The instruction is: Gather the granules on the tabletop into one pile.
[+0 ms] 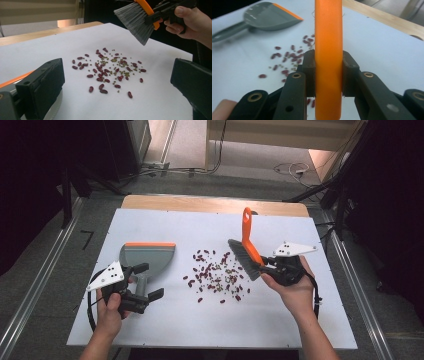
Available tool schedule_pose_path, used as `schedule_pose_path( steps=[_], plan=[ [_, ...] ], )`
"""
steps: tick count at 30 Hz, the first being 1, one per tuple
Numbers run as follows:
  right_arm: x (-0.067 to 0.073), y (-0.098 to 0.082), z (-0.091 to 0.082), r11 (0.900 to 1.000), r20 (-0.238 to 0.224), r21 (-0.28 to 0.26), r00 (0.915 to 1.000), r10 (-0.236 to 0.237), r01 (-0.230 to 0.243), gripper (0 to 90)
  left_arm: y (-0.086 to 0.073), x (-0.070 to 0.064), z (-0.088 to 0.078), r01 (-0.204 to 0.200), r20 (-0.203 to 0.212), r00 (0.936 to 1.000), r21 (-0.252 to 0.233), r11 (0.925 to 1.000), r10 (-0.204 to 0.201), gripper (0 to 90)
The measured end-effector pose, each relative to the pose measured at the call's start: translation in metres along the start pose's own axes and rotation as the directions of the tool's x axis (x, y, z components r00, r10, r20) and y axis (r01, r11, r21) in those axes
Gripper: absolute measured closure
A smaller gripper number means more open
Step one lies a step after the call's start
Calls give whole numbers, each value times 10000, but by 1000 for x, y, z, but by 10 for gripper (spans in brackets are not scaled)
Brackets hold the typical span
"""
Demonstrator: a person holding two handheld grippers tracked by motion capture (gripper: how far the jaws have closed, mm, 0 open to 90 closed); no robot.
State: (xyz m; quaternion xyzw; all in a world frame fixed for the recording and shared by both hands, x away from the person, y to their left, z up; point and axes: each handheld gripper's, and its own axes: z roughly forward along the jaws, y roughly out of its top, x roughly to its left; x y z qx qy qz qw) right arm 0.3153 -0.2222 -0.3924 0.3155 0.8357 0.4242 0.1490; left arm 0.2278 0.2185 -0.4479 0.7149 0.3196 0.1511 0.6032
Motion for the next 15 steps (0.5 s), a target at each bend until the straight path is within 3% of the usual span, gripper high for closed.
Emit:
schedule_pose_path(
  steps=[1, 3, 4, 8, 10, 12, 13, 14, 15],
  plan=[
    [-7, 5, 4, 9994, 362, 300, 9992, -170, 159, 689, 0, 1, -2, 120, -56, 9999, -97, 9999, -120, 3],
    [-8, 6, 6, 9989, 480, 400, 9985, -263, 244, 689, -2, 2, -7, 160, -168, 9997, -267, 9995, -164, 3],
    [-14, 10, 11, 9969, 755, 673, 9960, -470, 419, 689, -3, 2, -8, 63, -238, 9997, -242, 9997, -69, 3],
    [-22, 13, 25, 9908, 1151, 1244, 9910, -679, 534, 689, -8, 2, -12, -202, -415, 9989, -76, 9998, 198, 3],
    [-24, 13, 30, 9882, 1230, 1403, 9892, -794, 619, 689, -10, 3, -12, -123, -446, 9989, -95, 9999, 118, 3],
    [-29, 12, 45, 9762, 1572, 2008, 9809, -1146, 818, 689, -11, 4, -12, -55, -472, 9989, -139, 9999, 48, 3],
    [-29, 12, 45, 9762, 1572, 2008, 9809, -1146, 818, 689, -12, 3, -13, -97, -490, 9988, -86, 9999, 92, 3],
    [-33, 11, 57, 9638, 1763, 2488, 9740, -1424, 959, 689, -12, 3, -12, -169, -513, 9985, -39, 9998, 167, 3],
    [-34, 11, 60, 9585, 1821, 2662, 9711, -1543, 1024, 689, -12, 3, -12, -203, -555, 9983, -20, 9998, 202, 3]
  ],
)
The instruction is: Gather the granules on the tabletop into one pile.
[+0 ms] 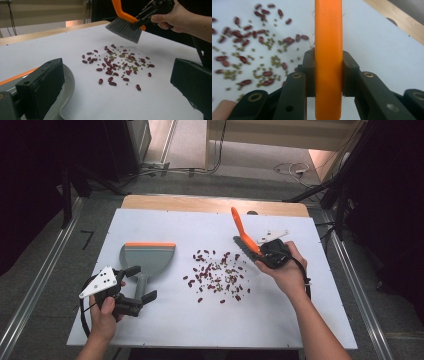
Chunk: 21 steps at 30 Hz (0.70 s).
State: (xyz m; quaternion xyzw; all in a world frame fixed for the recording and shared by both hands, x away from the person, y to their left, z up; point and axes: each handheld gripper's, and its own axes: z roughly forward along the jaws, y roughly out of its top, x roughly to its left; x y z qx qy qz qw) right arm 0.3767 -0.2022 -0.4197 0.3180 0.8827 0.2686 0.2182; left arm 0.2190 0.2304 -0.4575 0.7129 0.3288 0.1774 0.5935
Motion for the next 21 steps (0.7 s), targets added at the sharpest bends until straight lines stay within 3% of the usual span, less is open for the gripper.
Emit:
schedule_pose_path(
  steps=[6, 10, 11, 13, 14, 17, 21],
  plan=[
    [-4, 7, 16, 9960, 364, 851, 9988, -320, 288, 689, -1, 0, 1, 5, 111, 9999, 94, 10000, -6, 3],
    [-3, 16, 23, 9881, 661, 1431, 9956, -671, 571, 689, -1, 0, 3, -4, 167, 9999, 185, 9998, 0, 3],
    [0, 20, 28, 9794, 878, 1785, 9898, -1118, 948, 689, -1, 0, 3, -1, 163, 9999, 192, 9998, -2, 3],
    [3, 21, 31, 9759, 930, 1910, 9878, -1249, 1054, 689, -1, 1, 3, 10, 152, 9999, 202, 9998, -13, 3],
    [8, 22, 36, 9668, 956, 2181, 9830, -1566, 1328, 689, -1, 1, 3, 12, 153, 9999, 206, 9998, -15, 3],
    [14, 23, 40, 9635, 772, 2216, 9822, -1711, 1504, 689, -1, 0, 2, 1, 179, 9998, 200, 9998, -4, 3],
    [29, 24, 41, 9448, 784, 2519, 9687, -2357, 2095, 689, -2, -1, 4, -8, 240, 9997, 244, 9997, 2, 3]
  ],
)
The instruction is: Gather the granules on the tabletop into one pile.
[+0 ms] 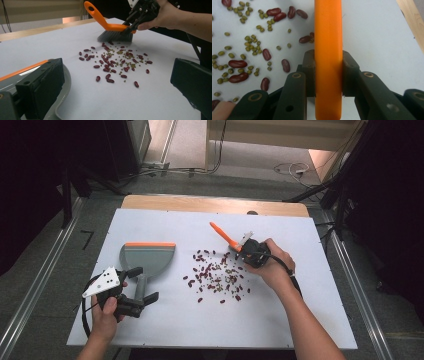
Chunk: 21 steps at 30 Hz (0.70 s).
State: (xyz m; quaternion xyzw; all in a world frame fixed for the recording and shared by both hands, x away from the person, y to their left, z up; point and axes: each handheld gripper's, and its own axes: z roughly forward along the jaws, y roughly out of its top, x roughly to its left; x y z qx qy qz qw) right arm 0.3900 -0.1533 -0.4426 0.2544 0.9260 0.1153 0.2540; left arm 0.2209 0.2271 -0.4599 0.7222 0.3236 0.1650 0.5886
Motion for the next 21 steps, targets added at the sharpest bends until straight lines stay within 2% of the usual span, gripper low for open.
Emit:
schedule_pose_path(
  steps=[4, 8, 16, 18, 21],
  plan=[
    [5, -1, -4, 9999, -248, -112, 9997, 27, -30, 689, 0, -1, 1, -40, 19, 10000, 91, 10000, 40, 3],
    [16, -5, -10, 9992, -489, -148, 9981, -375, 368, 688, 0, 0, 1, 29, 23, 10000, 76, 10000, -29, 3],
    [31, -8, -20, 9974, -804, -187, 9942, -715, 702, 688, 0, 0, 2, 41, 35, 10000, 56, 10000, -41, 3],
    [31, -9, -21, 9972, -881, -239, 9934, -733, 715, 688, 0, 0, 3, -20, 95, 10000, 126, 9999, 19, 3],
    [24, -10, -26, 9984, -1083, -450, 9933, -401, 354, 688, 0, -1, 4, -87, 143, 9999, 159, 9998, 85, 3]
  ],
)
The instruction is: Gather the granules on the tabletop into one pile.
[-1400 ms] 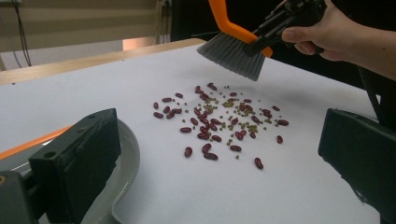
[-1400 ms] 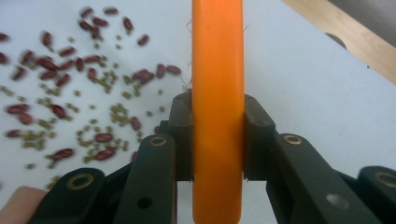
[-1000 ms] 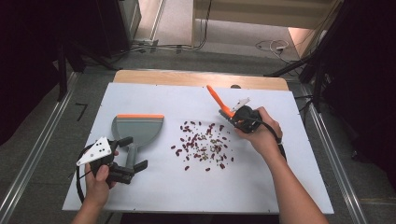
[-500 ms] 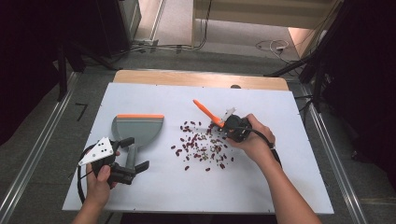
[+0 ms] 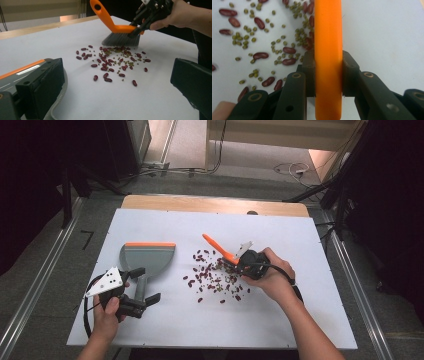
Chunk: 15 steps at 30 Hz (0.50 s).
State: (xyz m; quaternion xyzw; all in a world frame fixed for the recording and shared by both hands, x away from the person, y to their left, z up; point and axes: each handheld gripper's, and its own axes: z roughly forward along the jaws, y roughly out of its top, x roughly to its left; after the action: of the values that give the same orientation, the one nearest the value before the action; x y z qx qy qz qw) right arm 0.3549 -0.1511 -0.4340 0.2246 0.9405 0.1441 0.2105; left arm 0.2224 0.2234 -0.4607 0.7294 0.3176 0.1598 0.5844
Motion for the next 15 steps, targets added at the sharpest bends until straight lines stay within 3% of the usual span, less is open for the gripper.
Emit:
schedule_pose_path(
  steps=[3, 7, 9, 10, 11, 13, 15],
  plan=[
    [-6, 3, -2, 9998, 173, -180, 9998, -48, 51, 688, 0, 0, 0, 9, -1, 10000, -30, 10000, -9, 3],
    [-17, 30, 6, 9947, 454, -634, 9959, -777, 805, 688, 1, 0, 0, 32, 55, 10000, -26, 10000, -32, 3],
    [-18, 38, 10, 9936, 479, -717, 9953, -845, 878, 688, 1, 0, -1, 12, 109, 9999, -43, 10000, -11, 4],
    [-19, 53, 18, 9893, 509, -744, 9913, -1217, 1253, 688, 2, 0, -1, -28, 102, 9999, -42, 10000, 29, 5],
    [-19, 53, 18, 9893, 509, -744, 9913, -1217, 1253, 688, 2, 0, -2, -6, 97, 10000, -72, 10000, 7, 5],
    [-18, 68, 28, 9779, 634, -678, 9790, -1937, 1978, 688, 2, 1, -3, 3, 116, 9999, -107, 9999, -2, 6],
    [-17, 83, 39, 9737, 769, -545, 9732, -2166, 2210, 688, 2, 2, -5, -4, 121, 9999, -134, 9999, 6, 6]
  ],
)
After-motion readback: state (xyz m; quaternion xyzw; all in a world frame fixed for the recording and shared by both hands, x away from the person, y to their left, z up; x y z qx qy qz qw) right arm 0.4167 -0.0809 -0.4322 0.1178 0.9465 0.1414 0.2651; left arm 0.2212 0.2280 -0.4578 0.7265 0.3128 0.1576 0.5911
